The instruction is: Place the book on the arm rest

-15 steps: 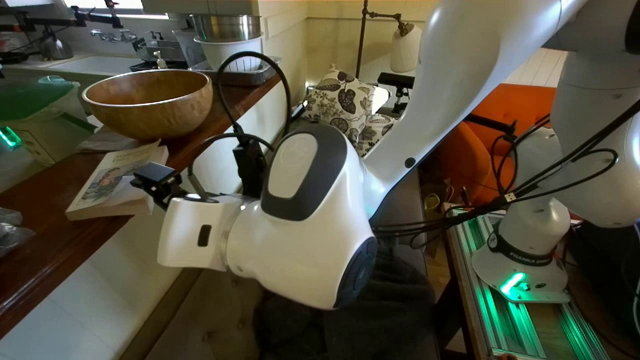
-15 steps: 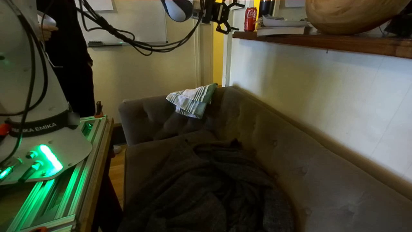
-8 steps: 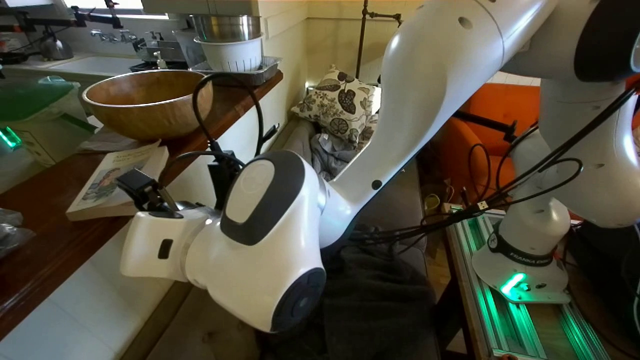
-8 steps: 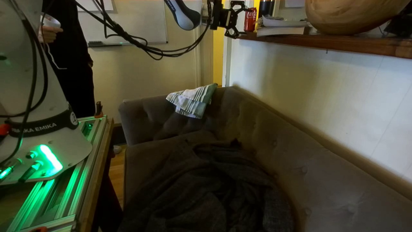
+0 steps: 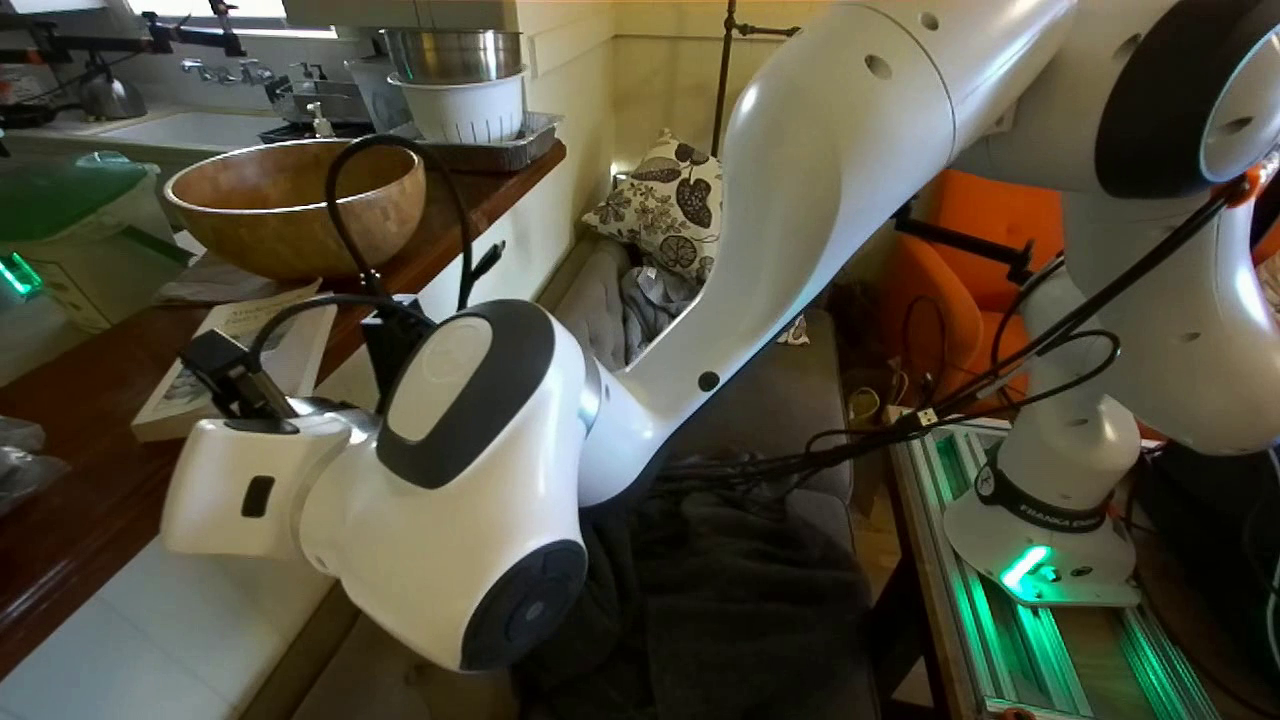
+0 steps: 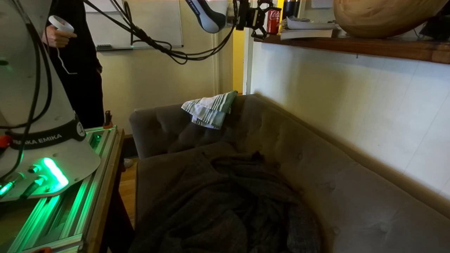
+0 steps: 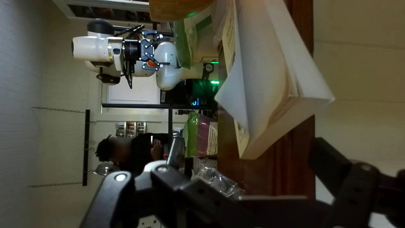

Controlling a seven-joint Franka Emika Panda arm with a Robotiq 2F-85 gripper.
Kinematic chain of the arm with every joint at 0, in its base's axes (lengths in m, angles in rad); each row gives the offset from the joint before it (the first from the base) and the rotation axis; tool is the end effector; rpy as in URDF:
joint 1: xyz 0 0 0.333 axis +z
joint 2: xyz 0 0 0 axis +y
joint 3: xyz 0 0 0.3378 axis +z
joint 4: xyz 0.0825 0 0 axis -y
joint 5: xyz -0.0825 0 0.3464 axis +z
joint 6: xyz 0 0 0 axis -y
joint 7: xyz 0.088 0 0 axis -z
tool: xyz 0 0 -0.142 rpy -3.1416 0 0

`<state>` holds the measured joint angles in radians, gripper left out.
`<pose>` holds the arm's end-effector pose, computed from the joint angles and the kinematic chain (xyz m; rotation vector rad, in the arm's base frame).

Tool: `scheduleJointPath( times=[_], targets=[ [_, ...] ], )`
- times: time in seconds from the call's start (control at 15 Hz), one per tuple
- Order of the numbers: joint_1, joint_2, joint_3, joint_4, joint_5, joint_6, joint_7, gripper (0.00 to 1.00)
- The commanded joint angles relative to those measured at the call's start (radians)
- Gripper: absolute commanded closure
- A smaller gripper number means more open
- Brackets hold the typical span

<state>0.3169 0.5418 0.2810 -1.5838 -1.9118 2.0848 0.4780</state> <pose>0.6570 0.3072 0.4141 1.4321 1.0218 0.8199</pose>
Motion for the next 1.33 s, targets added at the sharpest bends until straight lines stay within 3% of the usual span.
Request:
scheduleJointPath(
  times=[0.0,0.53,0.6,1.27],
  targets=[
    [0.028,0.064,-0.005,0.087,0.028,0.016,-0.061,0.00],
    [0.044,0.152,-0.029,0.188,0.082,-0.014,-0.156,0.00],
    [0.047,0.114,-0.034,0.128,0.047,0.005,-0.093,0.00],
    [0.034,0.160,-0.065,0.191,0.080,0.002,-0.129,0.00]
  ],
)
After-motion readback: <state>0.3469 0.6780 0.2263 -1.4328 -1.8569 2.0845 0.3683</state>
